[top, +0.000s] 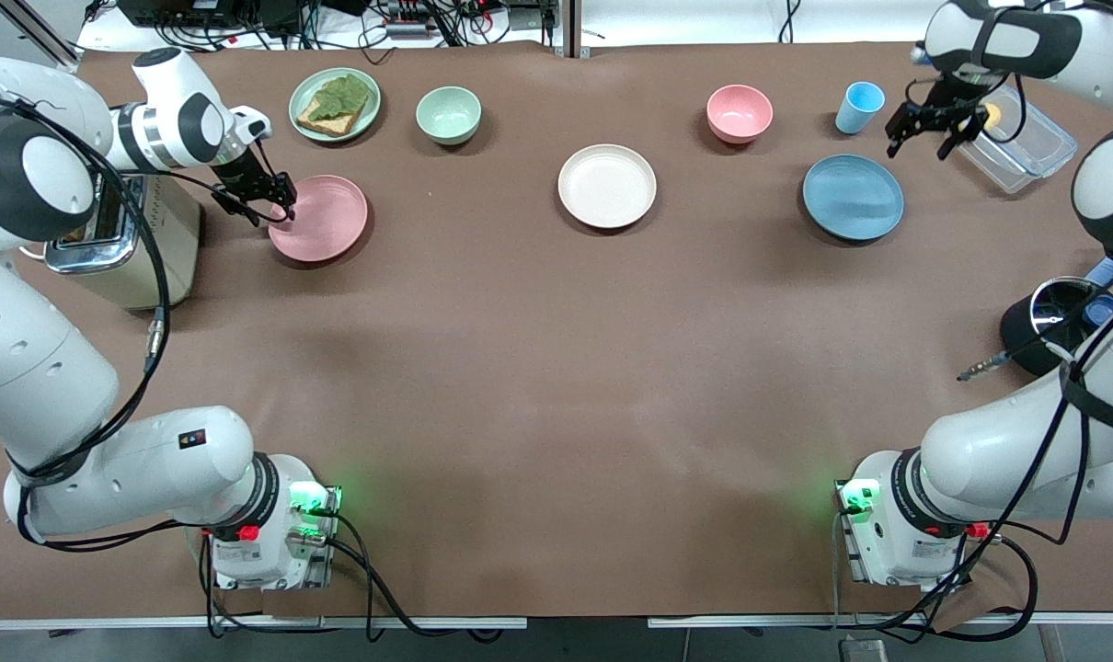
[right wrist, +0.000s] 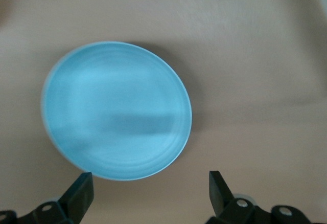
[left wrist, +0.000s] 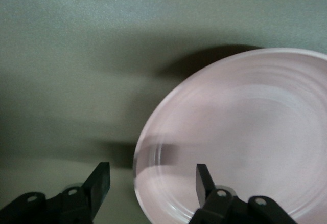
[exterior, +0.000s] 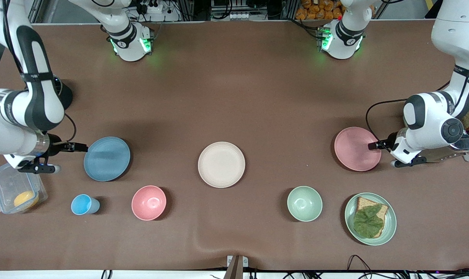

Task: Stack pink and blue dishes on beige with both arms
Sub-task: 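Reach the left gripper to the pink plate while the right gripper reaches the blue plate, then grip the pink plate with the left gripper while the right gripper grips the blue plate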

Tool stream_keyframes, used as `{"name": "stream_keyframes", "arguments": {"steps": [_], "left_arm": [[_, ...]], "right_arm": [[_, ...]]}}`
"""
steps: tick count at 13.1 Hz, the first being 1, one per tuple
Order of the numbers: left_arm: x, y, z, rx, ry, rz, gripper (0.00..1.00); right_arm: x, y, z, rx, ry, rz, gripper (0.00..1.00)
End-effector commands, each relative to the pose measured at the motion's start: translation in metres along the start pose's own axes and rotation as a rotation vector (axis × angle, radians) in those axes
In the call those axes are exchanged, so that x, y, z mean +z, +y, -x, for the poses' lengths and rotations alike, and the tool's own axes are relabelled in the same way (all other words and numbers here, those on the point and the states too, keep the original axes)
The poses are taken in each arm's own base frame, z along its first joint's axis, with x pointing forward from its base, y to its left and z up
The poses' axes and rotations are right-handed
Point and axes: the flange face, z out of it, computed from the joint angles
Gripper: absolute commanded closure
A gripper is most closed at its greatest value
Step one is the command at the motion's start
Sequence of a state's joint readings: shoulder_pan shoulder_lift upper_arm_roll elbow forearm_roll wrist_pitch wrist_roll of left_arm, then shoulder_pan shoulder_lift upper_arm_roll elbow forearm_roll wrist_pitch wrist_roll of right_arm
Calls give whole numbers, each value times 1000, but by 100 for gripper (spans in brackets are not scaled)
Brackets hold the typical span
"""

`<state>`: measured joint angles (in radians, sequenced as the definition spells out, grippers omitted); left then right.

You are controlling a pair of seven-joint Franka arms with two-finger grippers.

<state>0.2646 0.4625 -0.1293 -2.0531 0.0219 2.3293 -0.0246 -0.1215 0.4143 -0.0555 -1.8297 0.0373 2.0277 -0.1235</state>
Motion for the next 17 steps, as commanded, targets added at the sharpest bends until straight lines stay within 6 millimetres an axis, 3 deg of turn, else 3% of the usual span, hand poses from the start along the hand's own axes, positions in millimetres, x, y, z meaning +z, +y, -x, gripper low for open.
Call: {"name": "stream_keyframes", "arguments": {"steps": [1,3,6,7,8,9,12,13,14,15,17], "left_arm": [[2,-2,-5,31,8,-5,29],[5,-3,-5,40,3,-5,32],[6,-4,-7,55,5,-5,48],[5,-3,-7,57,6,-5,60],[5,0,-7,61,6,-6,88],[5,-1,-7,60,6,-6,100],[5,-2,-8,61,6,-4,100],[0,0,-10,66,18,-6,100],[-3,1,-10,86,21,-5,100],[-12,3,-9,110,29,-2,100],[-47,30,0,149,23,11,100]], "right_arm": [[37,22,-14,28,4,-30,0],[59,33,-18,45,5,-30,0],[89,32,-16,44,-21,-31,0],[98,31,-12,44,-17,-29,0],[106,30,-9,44,-5,-25,0],[113,29,-7,42,10,-21,0],[121,29,-5,43,14,-19,0],[119,29,-6,43,19,-19,35],[119,27,-6,42,20,-18,86],[118,27,-6,42,22,-18,100],[118,27,-6,40,20,-18,100]]}}
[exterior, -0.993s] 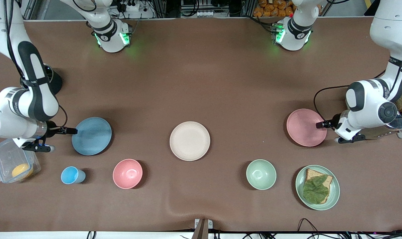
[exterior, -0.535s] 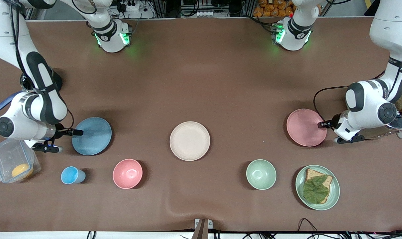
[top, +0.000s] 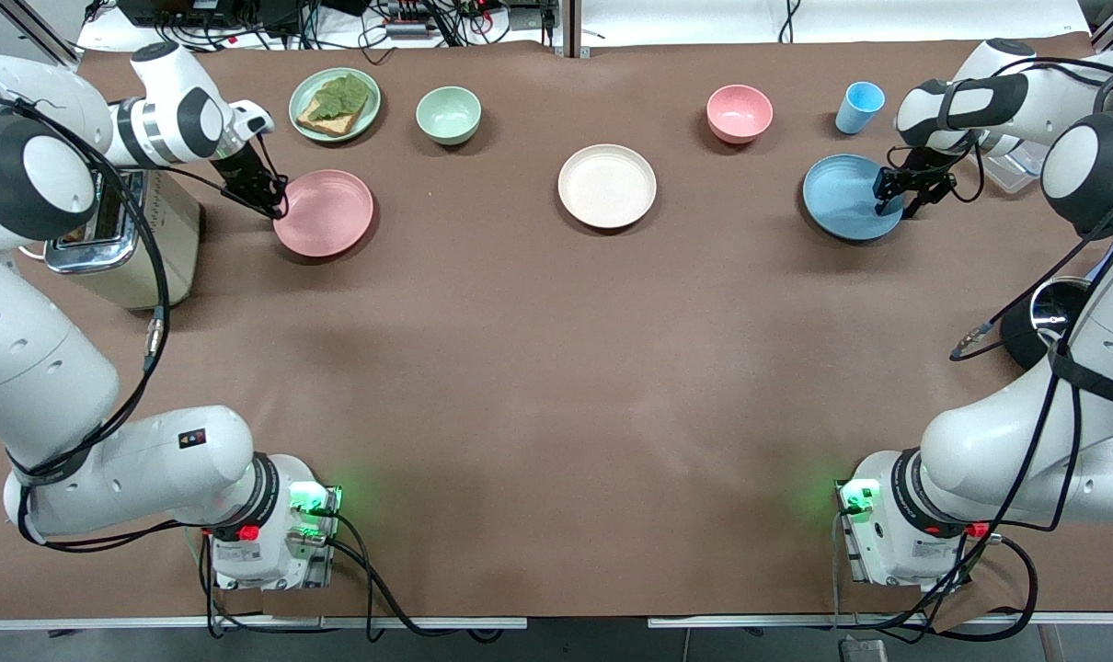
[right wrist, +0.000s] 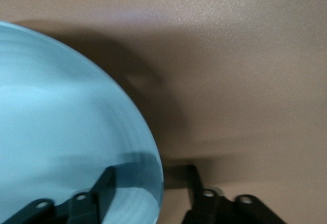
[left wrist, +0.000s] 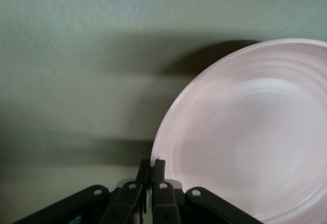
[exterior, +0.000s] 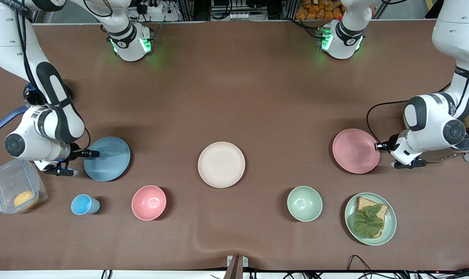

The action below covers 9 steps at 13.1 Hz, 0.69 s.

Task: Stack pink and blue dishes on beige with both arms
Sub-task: 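Grip the pink plate with the left gripper while the right gripper grips the blue plate, then carry the pink plate onto the beige plate with the left gripper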

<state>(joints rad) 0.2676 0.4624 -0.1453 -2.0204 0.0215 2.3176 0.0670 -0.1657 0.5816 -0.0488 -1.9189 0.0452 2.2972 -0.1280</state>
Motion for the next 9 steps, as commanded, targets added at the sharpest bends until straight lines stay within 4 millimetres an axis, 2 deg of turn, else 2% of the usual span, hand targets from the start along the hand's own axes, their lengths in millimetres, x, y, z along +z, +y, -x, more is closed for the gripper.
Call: {"name": "stream_keyframes", "arguments": {"steps": [1,4,5,7,9], "left_arm": [[-62,44,5,66,17,24,100],[-134,137,3,90,13,117,100],[-149,170,3,71,0,134,100],[-163,251,12,5,2,158,100],[-148,344,16,-28,-19,182,100]], "right_arm": [[-3,0,2,-4,7,-15,100],[-7,0,2,-7,12,-15,100],[-9,-1,2,-10,15,-14,100],[-16,-1,2,-56,25,-10,100],[-36,1,2,-139,52,-6,100]]}}
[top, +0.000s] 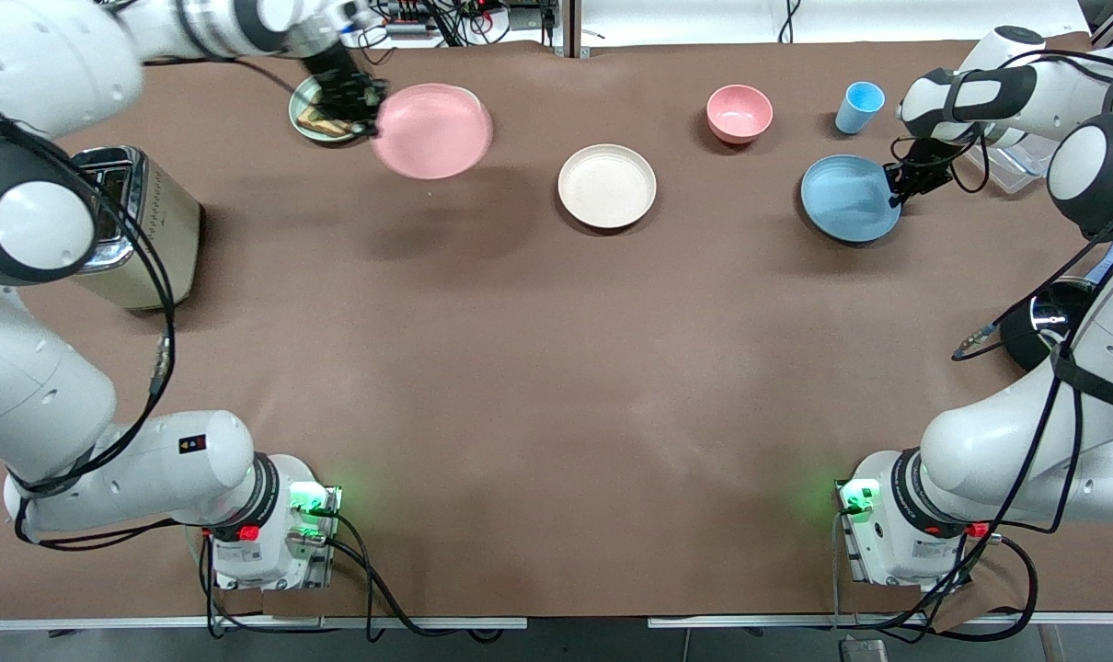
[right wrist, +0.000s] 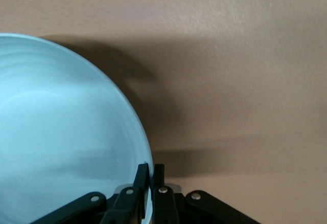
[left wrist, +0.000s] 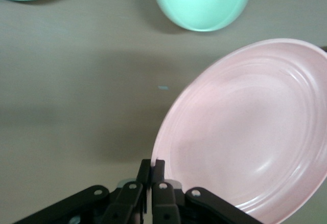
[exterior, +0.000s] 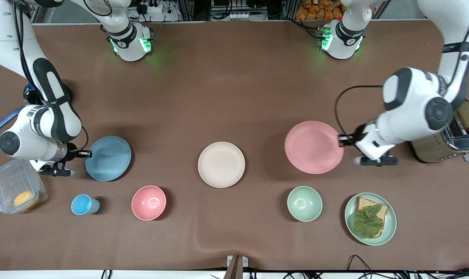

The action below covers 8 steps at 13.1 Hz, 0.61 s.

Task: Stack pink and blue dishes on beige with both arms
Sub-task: 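Carry the pink plate onto the beige plate with the left gripper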

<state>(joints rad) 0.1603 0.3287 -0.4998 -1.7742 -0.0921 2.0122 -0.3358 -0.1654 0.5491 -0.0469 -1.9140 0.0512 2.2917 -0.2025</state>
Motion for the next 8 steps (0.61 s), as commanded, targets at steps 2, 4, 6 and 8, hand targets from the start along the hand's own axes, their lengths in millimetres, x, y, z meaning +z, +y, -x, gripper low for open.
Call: {"name": "stream_keyframes", "arguments": {"steps": [2,4,6,8], "left_arm": [[63,118,-12,-106,-38,88,100],[103,149,-18,-166,-22,106,100],[140,163,-17,-177,8,98,100],[172,179,-11,-190,27,104,100]], "right_arm": [[-36,3,5,-112,35,-1,100],[-61,-3,8,-128,21,-8,100],[-98,-20,13,-138,-48,-58,100],[-125,-43,17,-127,-101,-191,100]]}}
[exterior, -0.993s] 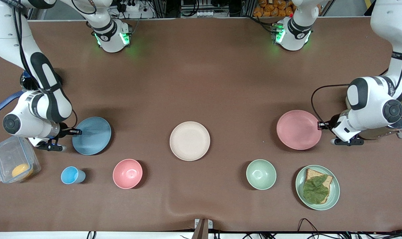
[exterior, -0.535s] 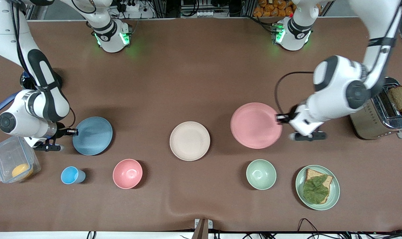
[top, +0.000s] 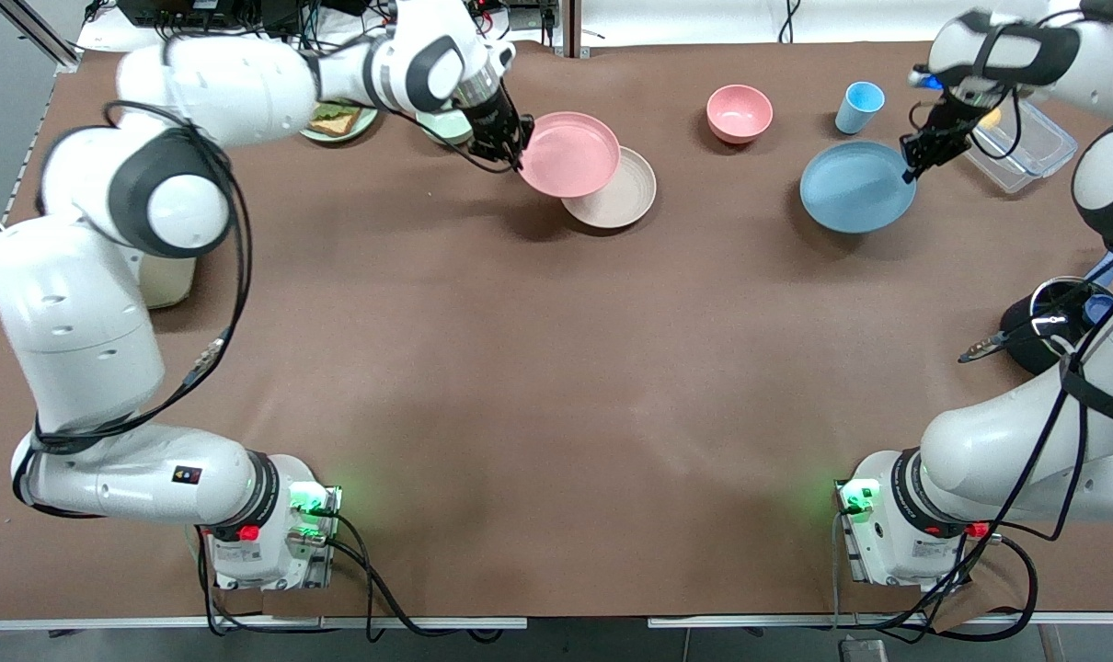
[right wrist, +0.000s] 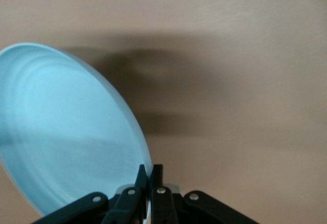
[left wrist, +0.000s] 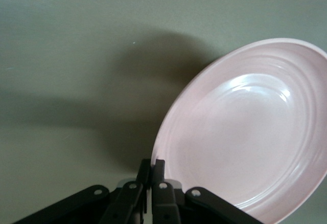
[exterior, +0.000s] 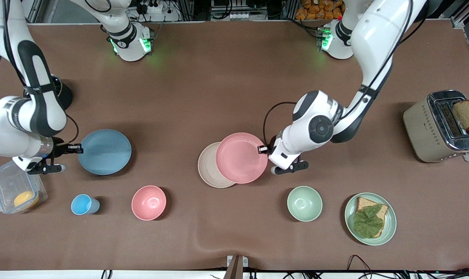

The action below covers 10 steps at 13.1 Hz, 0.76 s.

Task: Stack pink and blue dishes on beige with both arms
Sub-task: 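Carry the pink plate onto the beige plate with the left gripper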

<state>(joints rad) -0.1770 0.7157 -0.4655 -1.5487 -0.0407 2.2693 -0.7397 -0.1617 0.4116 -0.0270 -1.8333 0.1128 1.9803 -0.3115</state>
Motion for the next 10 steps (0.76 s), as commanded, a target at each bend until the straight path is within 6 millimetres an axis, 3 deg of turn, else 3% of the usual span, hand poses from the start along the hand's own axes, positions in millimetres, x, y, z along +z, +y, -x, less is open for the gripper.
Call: {"name": "stream_keyframes", "arguments": {"steps": [1,3,7,10], "left_arm": [[32,19,2,-31,55,9,100],[56,38,16,-41,69,29,100],[70,50,26,-64,60,30,100],[77,55,32,-54,62,30,100]], "right_arm": [[-32,-29,5,-10,-25,-148,100],[-38,-42,3,-13,-25,-196,100],[-90,-90,-14,-9,-13,-244,100],[-84,-133,-22,38,-28,-225,100]]}}
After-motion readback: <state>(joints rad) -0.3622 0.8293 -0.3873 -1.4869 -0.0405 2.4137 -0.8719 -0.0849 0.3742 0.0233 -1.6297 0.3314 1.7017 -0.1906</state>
